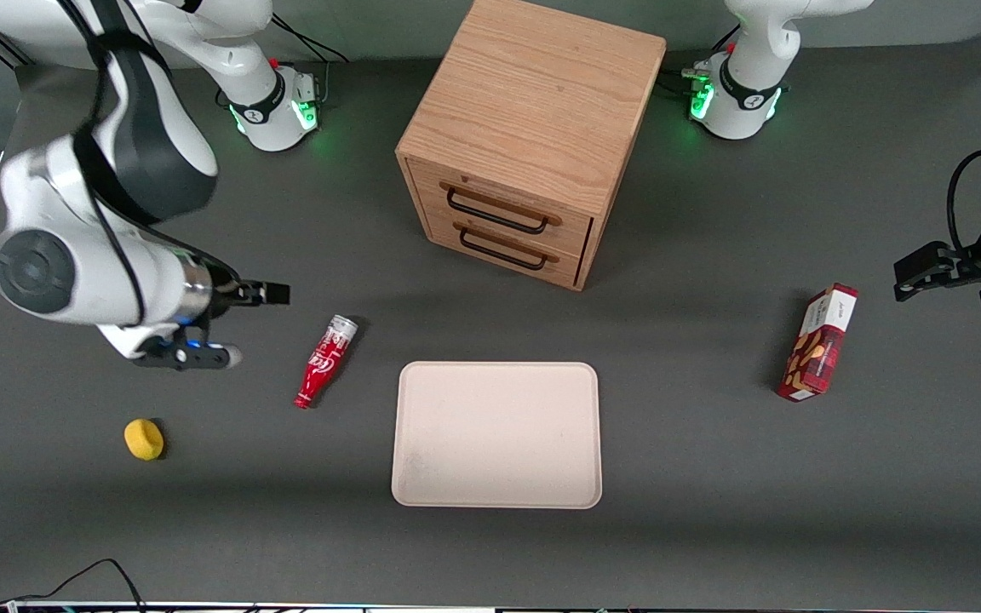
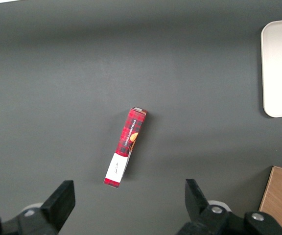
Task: Place coke bottle on tray
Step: 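Move the open right gripper down over the red Coca-Cola bottle, then close the right gripper around the bottle's body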
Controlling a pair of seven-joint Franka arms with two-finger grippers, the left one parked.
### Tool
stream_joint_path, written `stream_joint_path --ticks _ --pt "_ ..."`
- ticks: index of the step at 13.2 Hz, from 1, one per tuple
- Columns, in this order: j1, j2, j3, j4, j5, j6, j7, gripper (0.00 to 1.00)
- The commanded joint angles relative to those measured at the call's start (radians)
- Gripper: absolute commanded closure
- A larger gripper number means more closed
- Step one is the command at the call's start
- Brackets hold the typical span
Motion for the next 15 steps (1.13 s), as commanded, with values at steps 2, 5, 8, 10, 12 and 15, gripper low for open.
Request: stream_joint_path --ticks 2,5,8,10,12,15 --pt "0.036 0.124 0.028 0.057 -0.117 0.157 0.235 0.00" --pt "0.019 0.048 0.028 -0.204 -0.145 0.457 0.307 0.00" --pt "-0.001 -0.018 0.026 -0.424 -0.146 0.672 0.309 0.00" --pt "-0.002 -0.008 0.022 -0.498 -0.155 0.766 0.306 0.00" --pt "-0.004 0.003 0.020 -0.538 -0.215 0.789 0.335 0.00" --pt "-0.005 0.033 0.008 -0.580 -0.221 0.889 0.379 0.00"
